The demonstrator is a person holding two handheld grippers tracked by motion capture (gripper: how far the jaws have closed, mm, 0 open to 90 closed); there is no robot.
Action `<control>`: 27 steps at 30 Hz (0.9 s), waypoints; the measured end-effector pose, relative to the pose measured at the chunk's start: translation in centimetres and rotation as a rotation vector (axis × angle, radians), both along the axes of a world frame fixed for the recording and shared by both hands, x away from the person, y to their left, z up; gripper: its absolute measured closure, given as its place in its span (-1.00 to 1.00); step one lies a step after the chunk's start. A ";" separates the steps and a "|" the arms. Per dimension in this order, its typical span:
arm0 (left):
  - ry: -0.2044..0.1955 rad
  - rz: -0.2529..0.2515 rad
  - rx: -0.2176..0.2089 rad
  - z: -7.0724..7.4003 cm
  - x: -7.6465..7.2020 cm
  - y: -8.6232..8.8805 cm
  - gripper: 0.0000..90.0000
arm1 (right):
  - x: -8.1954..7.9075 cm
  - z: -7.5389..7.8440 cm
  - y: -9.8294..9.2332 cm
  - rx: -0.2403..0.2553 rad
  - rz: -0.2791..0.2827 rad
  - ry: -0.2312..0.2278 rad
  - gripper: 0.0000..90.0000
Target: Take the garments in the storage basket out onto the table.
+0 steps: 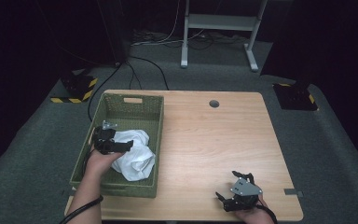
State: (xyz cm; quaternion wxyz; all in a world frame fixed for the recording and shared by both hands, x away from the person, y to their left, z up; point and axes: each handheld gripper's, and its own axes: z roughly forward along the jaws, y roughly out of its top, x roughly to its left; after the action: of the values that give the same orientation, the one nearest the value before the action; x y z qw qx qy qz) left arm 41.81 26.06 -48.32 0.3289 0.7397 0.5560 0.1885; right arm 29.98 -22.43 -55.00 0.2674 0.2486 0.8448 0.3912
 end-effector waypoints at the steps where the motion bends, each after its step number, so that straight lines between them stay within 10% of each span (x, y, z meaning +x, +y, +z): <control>1: 0.011 -0.003 0.006 -0.1 0.1 -0.1 -0.96 | 0.0 0.0 0.0 0.001 0.000 0.000 -0.97; 27: 0.184 -0.033 0.144 -2.4 0.6 -1.1 -0.86 | 0.0 0.0 0.0 0.000 0.001 -0.003 -0.96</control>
State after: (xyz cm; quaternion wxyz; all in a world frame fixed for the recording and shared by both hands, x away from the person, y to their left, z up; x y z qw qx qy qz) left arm 42.38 24.97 -50.74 0.2256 0.7847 0.5565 0.1536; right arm 29.94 -22.43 -55.01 0.2685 0.2472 0.8446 0.3917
